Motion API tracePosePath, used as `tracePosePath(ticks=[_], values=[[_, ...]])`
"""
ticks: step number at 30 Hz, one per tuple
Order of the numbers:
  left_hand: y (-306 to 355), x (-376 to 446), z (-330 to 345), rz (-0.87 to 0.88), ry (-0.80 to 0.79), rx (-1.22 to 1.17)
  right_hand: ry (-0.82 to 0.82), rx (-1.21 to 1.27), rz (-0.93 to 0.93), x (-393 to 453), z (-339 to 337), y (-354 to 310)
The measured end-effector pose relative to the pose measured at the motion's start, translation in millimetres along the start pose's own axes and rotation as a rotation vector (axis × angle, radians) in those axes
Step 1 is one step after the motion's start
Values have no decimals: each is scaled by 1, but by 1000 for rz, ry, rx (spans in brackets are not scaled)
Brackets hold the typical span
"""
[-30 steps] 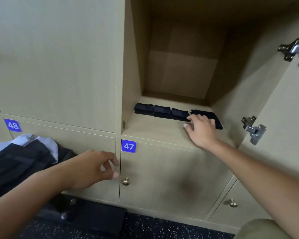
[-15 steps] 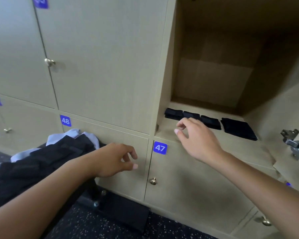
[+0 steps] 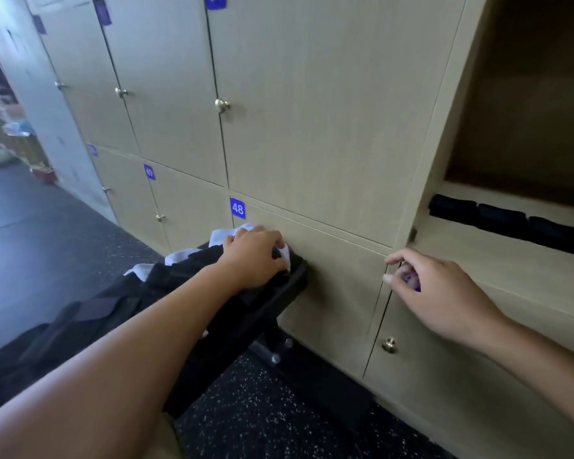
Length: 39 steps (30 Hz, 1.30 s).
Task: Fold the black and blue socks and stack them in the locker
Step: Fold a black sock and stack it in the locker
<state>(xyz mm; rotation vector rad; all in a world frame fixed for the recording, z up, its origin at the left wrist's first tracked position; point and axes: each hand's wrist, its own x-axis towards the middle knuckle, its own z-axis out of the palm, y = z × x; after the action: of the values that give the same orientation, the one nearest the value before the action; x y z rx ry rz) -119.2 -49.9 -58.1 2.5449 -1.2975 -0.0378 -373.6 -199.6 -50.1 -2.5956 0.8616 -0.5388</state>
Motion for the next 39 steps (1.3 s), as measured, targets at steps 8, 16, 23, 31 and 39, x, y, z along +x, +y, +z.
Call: tracePosePath(ticks=[8, 16, 23, 31, 39], values=[[-36, 1, 13, -316, -211, 113, -141, 13, 0, 1, 19, 0], [-42, 4, 32, -271, -201, 257, -184, 7, -2, 1, 23, -4], [-46, 1, 31, -209, -34, 197, -220, 1, -12, 0, 22, -8], [-50, -4, 7, -186, 157, -193, -218, 23, 6, 3, 23, -8], [-27, -3, -32, -223, 412, -517, -122, 96, -11, 6, 17, -14]])
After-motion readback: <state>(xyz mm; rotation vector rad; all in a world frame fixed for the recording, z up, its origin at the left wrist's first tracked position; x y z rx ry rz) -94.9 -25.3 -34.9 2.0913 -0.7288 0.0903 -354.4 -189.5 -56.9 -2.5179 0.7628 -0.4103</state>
